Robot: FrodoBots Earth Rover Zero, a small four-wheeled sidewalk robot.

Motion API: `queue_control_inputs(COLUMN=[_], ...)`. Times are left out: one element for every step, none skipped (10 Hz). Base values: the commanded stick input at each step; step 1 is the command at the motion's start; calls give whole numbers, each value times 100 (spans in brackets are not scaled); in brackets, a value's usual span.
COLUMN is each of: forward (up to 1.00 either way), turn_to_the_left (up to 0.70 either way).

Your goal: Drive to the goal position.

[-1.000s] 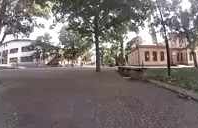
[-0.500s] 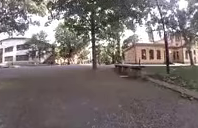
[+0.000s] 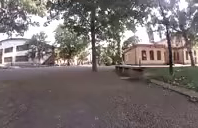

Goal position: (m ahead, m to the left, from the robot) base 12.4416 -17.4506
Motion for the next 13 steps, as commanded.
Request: queue_control_inputs(forward=[44, 44, 44, 44, 44, 44, 44, 44, 44, 44, 44, 44, 44], turn_to_the_left=[1, -6, -21, -27, -27, -27, -19, -2, 1, 1, 2, 2, 2])
